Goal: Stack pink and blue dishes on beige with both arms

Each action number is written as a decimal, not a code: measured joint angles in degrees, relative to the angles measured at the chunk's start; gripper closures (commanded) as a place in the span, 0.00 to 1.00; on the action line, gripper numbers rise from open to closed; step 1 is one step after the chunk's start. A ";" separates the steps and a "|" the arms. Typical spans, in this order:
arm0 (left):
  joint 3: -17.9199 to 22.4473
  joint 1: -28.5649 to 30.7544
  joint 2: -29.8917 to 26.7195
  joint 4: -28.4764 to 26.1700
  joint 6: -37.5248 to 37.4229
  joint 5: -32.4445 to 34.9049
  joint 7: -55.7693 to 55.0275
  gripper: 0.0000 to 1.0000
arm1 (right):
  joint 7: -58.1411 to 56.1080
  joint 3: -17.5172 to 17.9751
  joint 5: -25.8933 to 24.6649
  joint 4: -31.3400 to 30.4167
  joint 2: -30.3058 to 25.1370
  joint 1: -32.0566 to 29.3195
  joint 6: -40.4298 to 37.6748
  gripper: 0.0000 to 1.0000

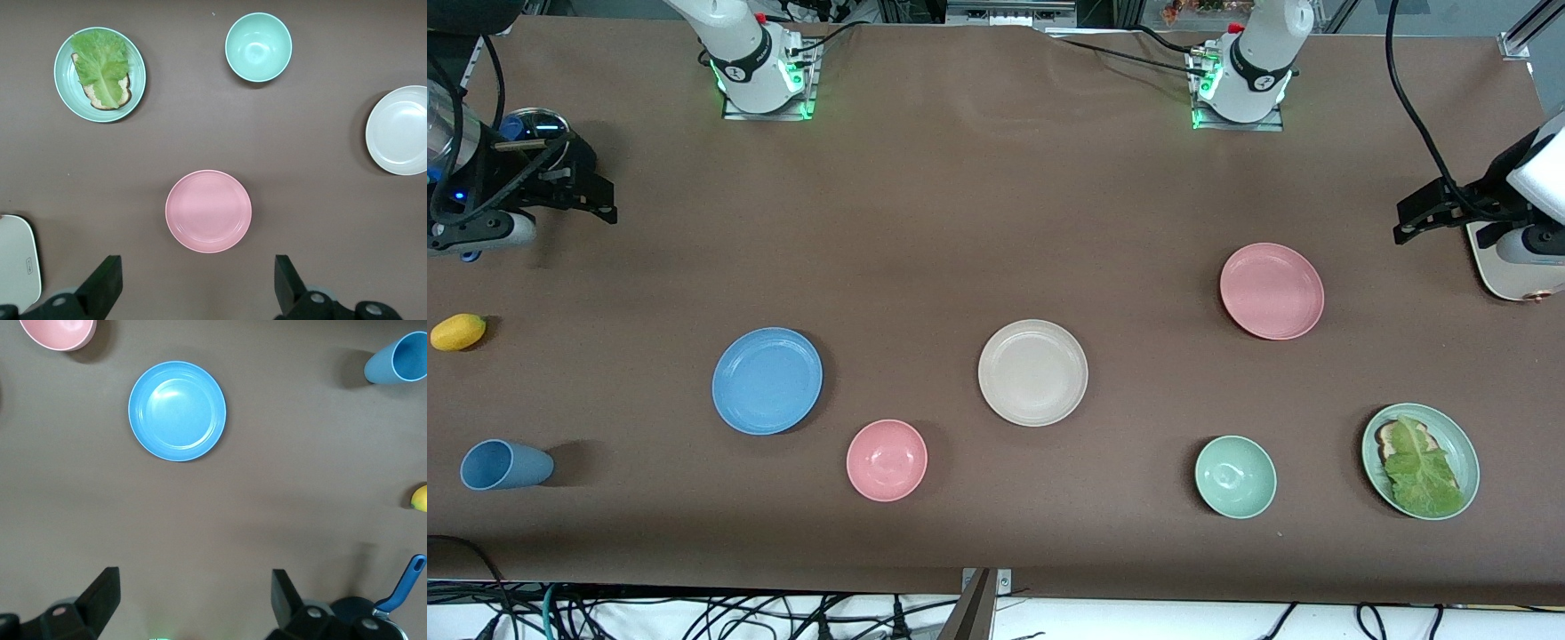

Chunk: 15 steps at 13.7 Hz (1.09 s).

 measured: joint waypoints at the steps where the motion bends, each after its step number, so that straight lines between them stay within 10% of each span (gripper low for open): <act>1: 0.00 0.00 0.00 0.02 0.00 0.00 0.00 0.00 | 0.00 0.00 0.00 0.00 -0.01 0.00 0.08 0.00; 15: -0.01 0.00 0.00 0.06 0.00 0.00 0.00 0.00 | 0.04 -0.05 0.00 0.00 -0.04 -0.17 1.00 0.00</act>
